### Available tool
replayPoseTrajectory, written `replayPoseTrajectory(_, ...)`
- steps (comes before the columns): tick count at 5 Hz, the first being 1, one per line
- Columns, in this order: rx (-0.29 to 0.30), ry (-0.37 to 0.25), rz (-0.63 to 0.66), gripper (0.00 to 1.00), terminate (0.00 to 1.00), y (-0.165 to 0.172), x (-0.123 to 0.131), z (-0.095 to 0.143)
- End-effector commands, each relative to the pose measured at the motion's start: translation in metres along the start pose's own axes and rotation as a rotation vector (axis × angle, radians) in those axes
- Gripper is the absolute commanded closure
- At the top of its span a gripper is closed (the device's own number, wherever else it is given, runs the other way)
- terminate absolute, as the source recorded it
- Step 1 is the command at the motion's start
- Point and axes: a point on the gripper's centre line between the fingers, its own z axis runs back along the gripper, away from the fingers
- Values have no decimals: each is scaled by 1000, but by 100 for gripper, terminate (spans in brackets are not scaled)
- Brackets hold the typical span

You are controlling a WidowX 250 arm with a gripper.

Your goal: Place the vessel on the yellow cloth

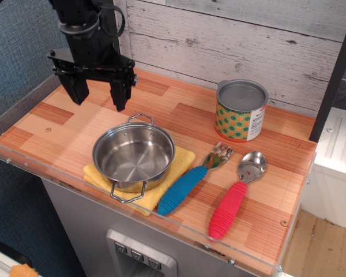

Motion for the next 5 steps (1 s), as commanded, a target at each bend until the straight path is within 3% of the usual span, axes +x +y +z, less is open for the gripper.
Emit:
replayPoseTrajectory(1, 37, -106, 108, 0, 0, -3, 35, 18)
replayPoseTrajectory(3, 53, -118, 229, 0, 0, -5, 59, 16)
replayPoseTrajectory(4, 53, -118, 229, 0, 0, -5, 59, 16)
replayPoseTrajectory(5, 53, -118, 229, 0, 100, -5, 59, 16)
